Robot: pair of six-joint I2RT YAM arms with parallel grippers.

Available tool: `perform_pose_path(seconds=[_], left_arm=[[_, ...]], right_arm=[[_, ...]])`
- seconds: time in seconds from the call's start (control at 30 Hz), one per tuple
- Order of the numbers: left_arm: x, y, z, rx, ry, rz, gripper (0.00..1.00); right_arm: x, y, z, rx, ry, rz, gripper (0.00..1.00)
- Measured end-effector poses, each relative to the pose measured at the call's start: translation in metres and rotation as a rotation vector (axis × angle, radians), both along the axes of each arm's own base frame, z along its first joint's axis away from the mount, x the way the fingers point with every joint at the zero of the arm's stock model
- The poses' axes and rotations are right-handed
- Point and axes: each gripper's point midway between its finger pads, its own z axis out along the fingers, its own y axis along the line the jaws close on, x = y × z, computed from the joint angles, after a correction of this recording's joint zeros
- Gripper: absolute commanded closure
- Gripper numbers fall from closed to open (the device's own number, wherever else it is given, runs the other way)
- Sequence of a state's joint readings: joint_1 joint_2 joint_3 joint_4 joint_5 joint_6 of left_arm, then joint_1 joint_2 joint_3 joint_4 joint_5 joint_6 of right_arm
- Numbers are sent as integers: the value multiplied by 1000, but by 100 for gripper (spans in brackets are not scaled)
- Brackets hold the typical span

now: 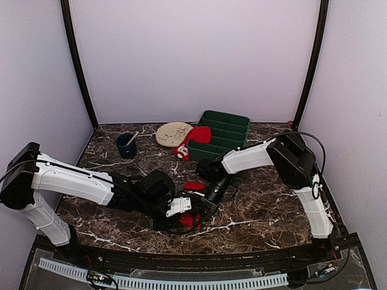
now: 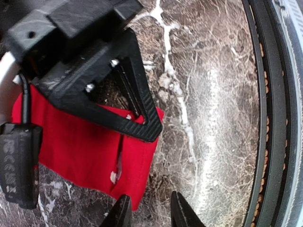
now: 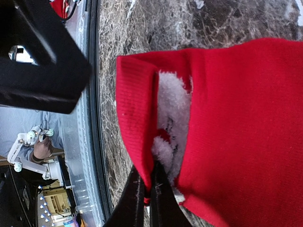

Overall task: Roll the socks
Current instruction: Roll the sock at the center of the board.

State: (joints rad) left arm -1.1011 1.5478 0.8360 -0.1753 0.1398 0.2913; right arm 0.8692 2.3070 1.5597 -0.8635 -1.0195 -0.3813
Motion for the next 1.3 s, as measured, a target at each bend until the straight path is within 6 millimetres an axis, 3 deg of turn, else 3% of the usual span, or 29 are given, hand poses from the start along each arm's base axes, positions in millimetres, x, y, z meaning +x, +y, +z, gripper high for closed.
perform_pose_path(seconds=[0.33, 0.67, 0.87, 1.03, 1.13, 1.3], left_arm=[[7, -1, -14, 66, -89, -52, 68], [15, -6, -21, 87, -130, -69, 75], [15, -6, -23, 91, -135, -74, 91], [15, -6, -28, 103, -130, -77, 93], [15, -7, -29, 107, -128, -77, 100], [16, -8, -29, 110, -126, -75, 100]], right_arm=[[0, 1, -1, -10, 15, 1, 97], [2, 3, 0, -17, 21, 1, 97], [1, 2, -1, -24, 28, 1, 97], [1, 2, -1, -25, 28, 1, 96], [1, 2, 0, -28, 26, 1, 95], [2, 1, 0, -36, 22, 2, 90]])
